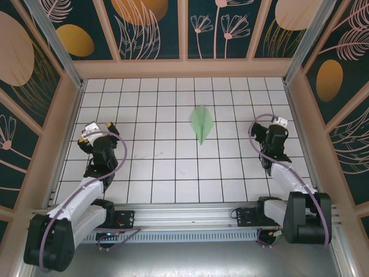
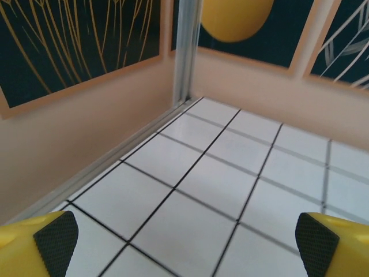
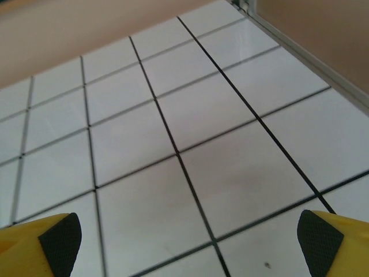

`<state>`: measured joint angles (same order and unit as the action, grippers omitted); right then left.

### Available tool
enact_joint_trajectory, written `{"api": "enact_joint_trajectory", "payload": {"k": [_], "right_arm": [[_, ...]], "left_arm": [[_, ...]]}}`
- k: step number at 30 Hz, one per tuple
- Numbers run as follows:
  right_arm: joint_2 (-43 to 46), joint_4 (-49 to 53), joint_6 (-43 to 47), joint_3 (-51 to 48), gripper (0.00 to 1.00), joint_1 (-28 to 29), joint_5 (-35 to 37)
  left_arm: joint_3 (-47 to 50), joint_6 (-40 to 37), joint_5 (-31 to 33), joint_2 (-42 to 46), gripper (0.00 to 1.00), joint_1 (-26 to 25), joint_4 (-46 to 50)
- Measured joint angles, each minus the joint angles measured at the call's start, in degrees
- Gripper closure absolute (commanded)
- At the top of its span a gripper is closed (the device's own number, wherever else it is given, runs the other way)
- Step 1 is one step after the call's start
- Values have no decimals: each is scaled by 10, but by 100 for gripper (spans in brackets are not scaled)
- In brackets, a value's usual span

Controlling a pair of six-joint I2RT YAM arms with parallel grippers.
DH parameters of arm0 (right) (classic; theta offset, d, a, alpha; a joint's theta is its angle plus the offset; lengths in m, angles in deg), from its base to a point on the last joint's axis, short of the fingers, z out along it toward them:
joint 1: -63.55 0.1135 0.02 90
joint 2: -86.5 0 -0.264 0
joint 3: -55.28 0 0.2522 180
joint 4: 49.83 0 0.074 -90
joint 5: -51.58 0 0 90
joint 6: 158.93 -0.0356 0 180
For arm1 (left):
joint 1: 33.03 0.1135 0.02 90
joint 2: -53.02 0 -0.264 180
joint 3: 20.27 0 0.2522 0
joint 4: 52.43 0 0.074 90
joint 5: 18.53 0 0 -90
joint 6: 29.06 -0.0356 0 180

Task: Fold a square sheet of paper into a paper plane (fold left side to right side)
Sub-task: Reset both arms

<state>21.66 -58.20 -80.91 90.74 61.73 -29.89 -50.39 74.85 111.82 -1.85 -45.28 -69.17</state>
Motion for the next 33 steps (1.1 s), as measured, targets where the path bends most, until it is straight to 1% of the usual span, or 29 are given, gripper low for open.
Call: {"api": "enact_joint_trajectory", "payload": {"k": [4,9,13,16,20,25,33], "right_arm": [[-64,-118,25,-34,1,-9,-9],[-120,-269,61,-58,1,-9,-40],[-160,-362,82,-80,1,-9,-71],[-209,-416,91,-86,1,-9,-88],[-234,-431,98,-86,1,-9,-101],[-234,-452,102,-86,1,-9,-102],[-234,-455,102,-86,1,-8,-101]], "left_arm": [[19,-62,-10,-57,1,5,-76],[47,-115,-69,-111,1,21,-189],[72,-136,-126,-148,1,42,-267],[80,-138,-164,-179,1,63,-314],[80,-138,-219,-191,1,81,-329],[80,-139,-261,-191,1,84,-340],[81,-137,-279,-191,1,85,-353]]}}
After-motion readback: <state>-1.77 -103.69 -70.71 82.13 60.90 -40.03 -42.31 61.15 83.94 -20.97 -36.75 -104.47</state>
